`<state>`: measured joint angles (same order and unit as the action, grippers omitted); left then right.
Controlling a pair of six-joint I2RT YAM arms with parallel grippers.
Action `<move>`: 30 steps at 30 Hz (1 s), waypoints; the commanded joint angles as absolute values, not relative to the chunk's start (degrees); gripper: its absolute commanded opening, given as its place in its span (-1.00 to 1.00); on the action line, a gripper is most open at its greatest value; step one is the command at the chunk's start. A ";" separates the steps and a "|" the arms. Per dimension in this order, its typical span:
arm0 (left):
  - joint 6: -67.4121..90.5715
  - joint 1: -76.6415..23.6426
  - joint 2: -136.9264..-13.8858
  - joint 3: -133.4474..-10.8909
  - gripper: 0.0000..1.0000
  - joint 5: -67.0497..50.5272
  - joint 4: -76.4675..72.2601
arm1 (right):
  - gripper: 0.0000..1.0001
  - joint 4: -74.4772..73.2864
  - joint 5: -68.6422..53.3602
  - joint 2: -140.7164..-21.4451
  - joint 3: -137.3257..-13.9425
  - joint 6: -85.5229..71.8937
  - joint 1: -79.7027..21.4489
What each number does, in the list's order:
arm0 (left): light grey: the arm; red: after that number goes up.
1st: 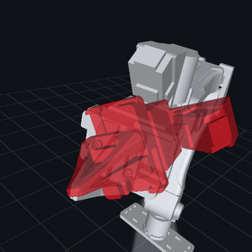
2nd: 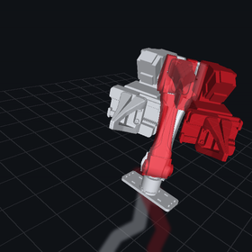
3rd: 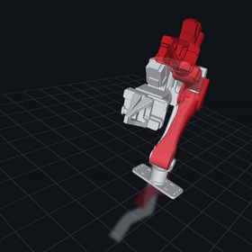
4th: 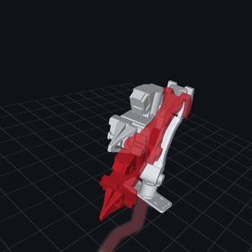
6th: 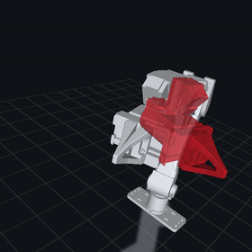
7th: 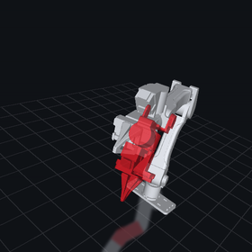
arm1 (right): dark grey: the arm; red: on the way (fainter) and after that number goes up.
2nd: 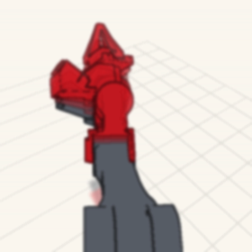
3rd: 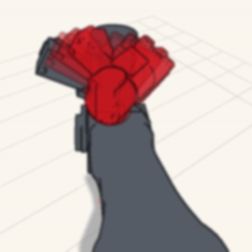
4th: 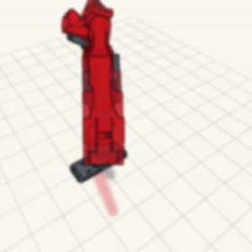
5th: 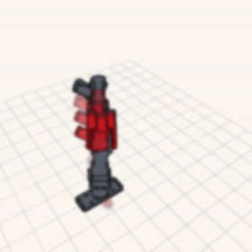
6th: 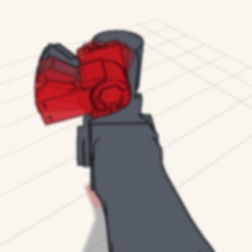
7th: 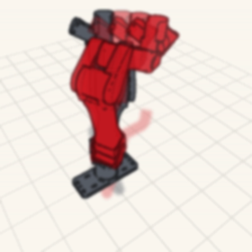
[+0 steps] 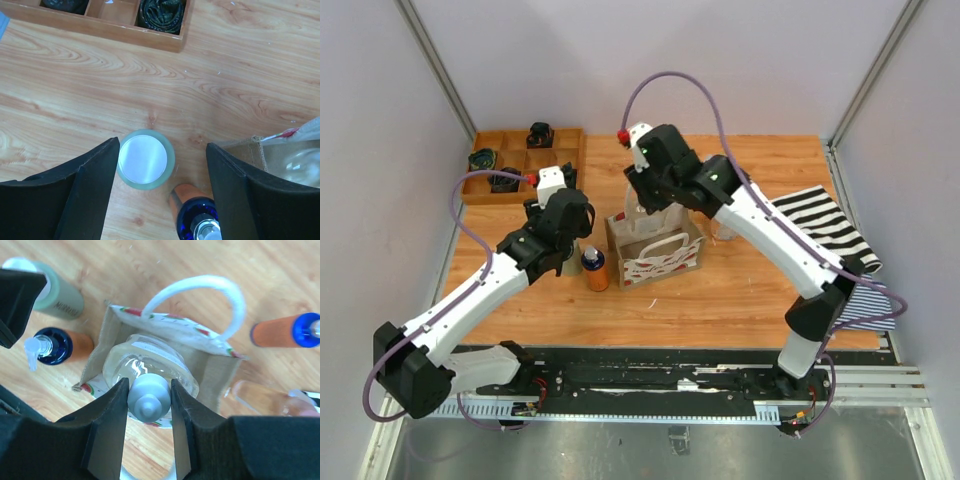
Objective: Take the personal care products out of the canvas bag
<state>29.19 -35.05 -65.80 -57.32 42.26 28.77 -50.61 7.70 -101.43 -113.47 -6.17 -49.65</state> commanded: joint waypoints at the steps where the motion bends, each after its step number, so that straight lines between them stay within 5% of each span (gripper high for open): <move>1: 28.84 -34.81 -64.13 -58.56 0.50 44.03 28.41 | -0.61 -48.61 15.39 -93.25 -119.05 -6.56 -45.41; 14: 29.44 -34.80 -65.08 -58.93 0.50 41.34 27.53 | -0.60 -41.36 7.26 -93.57 -120.38 -7.64 -29.80; 30: 27.80 -34.81 -64.74 -57.35 0.50 40.35 25.99 | -0.64 -31.29 5.39 -99.39 -111.66 -7.81 -24.29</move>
<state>28.40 -35.05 -65.06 -57.32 39.94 28.14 -37.26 5.98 -98.72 -111.68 -7.42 -24.93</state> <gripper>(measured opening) 0.749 0.364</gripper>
